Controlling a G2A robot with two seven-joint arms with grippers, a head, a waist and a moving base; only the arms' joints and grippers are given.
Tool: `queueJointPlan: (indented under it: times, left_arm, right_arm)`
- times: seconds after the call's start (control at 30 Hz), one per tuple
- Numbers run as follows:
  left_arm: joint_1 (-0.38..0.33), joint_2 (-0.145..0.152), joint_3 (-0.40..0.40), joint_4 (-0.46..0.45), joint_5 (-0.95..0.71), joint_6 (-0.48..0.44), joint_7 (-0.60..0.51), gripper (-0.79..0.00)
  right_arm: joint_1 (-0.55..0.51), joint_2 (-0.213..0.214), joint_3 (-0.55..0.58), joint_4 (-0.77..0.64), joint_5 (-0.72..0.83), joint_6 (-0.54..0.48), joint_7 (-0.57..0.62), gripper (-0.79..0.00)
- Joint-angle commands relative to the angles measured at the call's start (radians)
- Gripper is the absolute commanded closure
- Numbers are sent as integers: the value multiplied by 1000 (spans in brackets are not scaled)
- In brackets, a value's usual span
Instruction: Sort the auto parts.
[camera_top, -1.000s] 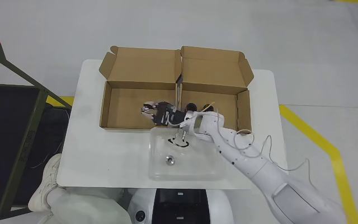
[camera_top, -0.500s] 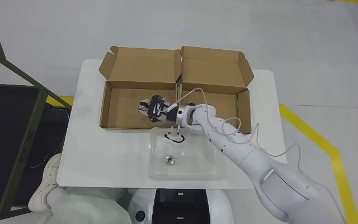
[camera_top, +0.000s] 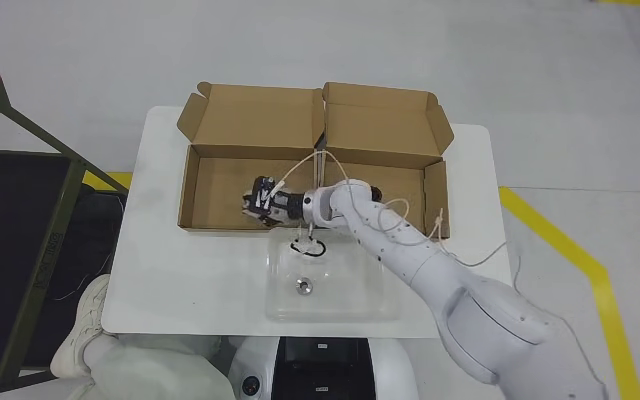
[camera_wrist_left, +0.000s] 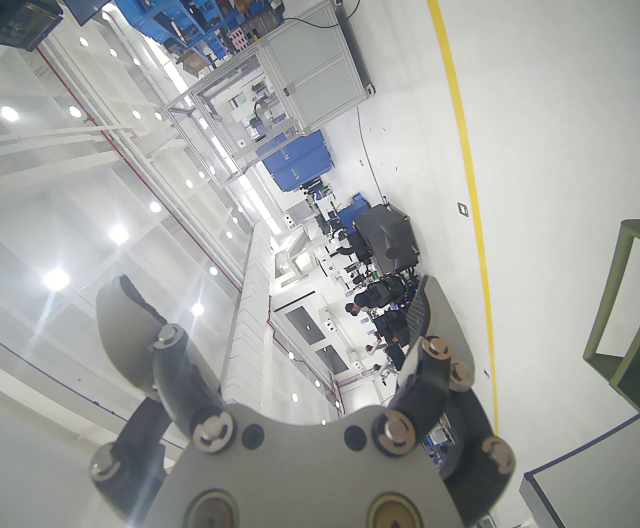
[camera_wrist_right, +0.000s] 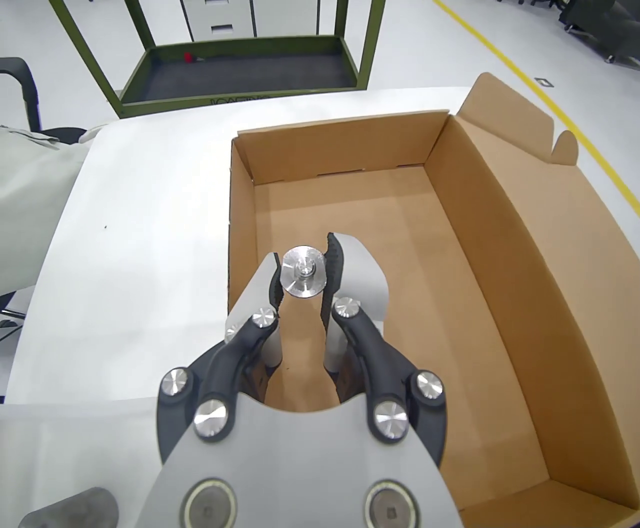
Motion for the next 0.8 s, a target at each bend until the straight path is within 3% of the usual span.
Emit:
queueJointPlan:
  times: [0.0, 0.27, 0.33, 0.43, 0.77]
  left_arm:
    - [0, 0, 0, 0, 0, 0, 0, -785]
    - [0, 0, 0, 0, 0, 0, 0, -785]
    - [0, 0, 0, 0, 0, 0, 0, -785]
    - [0, 0, 0, 0, 0, 0, 0, -785]
    - [0, 0, 0, 0, 0, 0, 0, -785]
  right_arm:
    - [8, -17, -9, 25, -2, -1, 14, 0]
    - [40, -82, -33, 124, -9, -5, 52, -9]
    - [46, -94, -35, 144, -13, -5, 52, -74]
    - [54, -109, -38, 173, -21, -4, 50, -259]
    - [73, -140, -35, 233, -39, -10, 14, -314]
